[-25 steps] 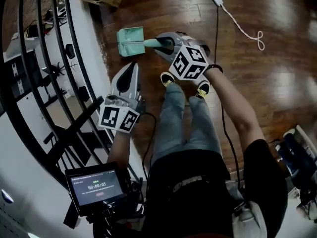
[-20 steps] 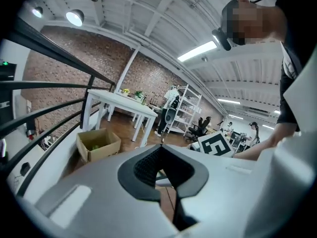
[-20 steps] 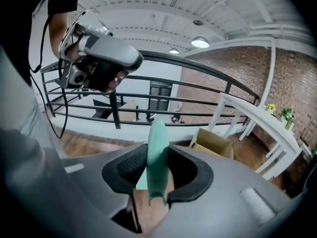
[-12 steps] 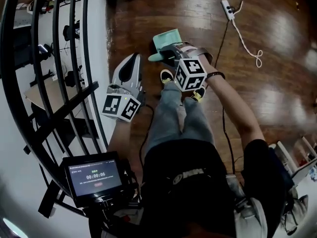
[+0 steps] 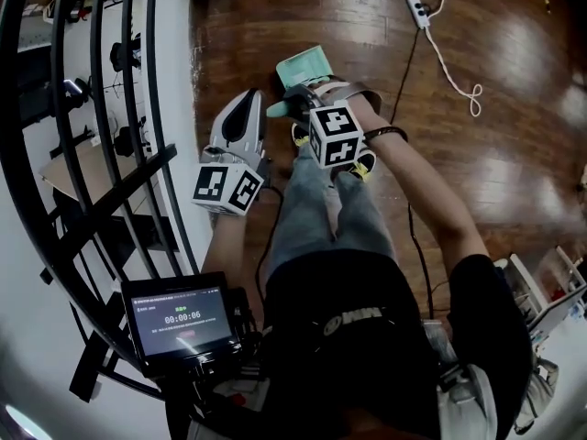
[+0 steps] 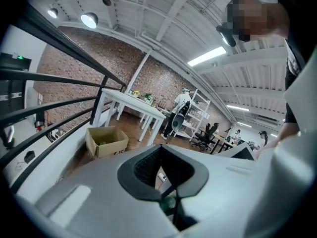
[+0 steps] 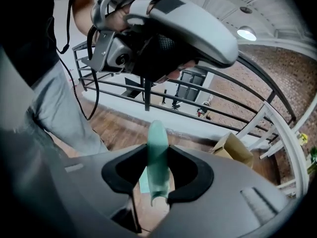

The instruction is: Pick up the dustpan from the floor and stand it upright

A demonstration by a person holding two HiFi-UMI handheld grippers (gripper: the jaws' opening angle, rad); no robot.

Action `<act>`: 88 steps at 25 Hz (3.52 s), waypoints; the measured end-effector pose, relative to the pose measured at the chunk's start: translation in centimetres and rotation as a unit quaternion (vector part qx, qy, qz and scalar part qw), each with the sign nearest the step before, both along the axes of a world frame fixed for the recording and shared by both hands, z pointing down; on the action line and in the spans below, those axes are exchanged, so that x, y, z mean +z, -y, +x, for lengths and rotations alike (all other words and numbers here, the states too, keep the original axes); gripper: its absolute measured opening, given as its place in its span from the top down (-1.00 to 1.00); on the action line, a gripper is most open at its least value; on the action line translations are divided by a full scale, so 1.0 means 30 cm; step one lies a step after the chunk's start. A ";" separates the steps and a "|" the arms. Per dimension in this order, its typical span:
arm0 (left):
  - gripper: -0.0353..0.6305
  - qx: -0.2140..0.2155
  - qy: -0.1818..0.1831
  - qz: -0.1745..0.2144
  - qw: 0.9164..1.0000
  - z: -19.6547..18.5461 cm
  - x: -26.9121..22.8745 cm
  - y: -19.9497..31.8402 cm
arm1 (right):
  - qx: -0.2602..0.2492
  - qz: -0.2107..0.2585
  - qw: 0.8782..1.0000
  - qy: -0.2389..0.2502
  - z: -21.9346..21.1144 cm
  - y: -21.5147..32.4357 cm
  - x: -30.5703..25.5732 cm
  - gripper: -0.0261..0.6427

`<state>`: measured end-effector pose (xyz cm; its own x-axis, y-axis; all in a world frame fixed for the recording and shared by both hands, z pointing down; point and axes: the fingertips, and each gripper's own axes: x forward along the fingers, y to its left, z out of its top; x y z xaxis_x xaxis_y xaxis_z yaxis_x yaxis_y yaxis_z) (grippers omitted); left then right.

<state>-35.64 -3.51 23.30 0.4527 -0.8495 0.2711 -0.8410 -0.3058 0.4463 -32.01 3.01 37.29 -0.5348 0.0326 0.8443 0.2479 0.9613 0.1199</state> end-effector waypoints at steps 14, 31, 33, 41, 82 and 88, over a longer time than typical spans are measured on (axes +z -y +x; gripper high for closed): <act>0.83 -0.041 0.014 0.004 0.999 -0.071 0.042 0.014 | -0.026 -0.030 0.999 0.006 -0.075 -0.083 0.122 0.47; 0.83 -0.055 0.019 0.007 0.998 -0.124 0.064 0.004 | 0.095 -0.056 0.992 0.066 -0.054 0.074 0.127 0.47; 0.83 -0.055 0.021 0.011 0.998 -0.114 0.051 0.021 | 0.139 -0.069 0.982 0.109 -0.028 0.147 0.052 0.47; 0.83 -0.032 0.061 0.073 0.995 -0.062 -0.051 0.254 | 0.336 -0.110 0.843 0.406 0.096 0.537 -0.459 0.90; 0.83 -0.049 0.121 0.138 0.982 0.400 -0.262 0.201 | 0.286 -0.192 0.779 0.524 0.357 0.417 -0.592 0.91; 0.83 -0.058 0.122 0.138 0.981 0.379 -0.276 0.172 | 0.280 -0.195 0.781 0.524 0.333 0.381 -0.612 0.91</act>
<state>-24.28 -8.67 15.02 0.2996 -0.9476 0.1111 -0.9486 -0.2835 0.1405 -22.02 -8.41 18.91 -0.9476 -0.3086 -0.0821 -0.2619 0.8982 -0.3531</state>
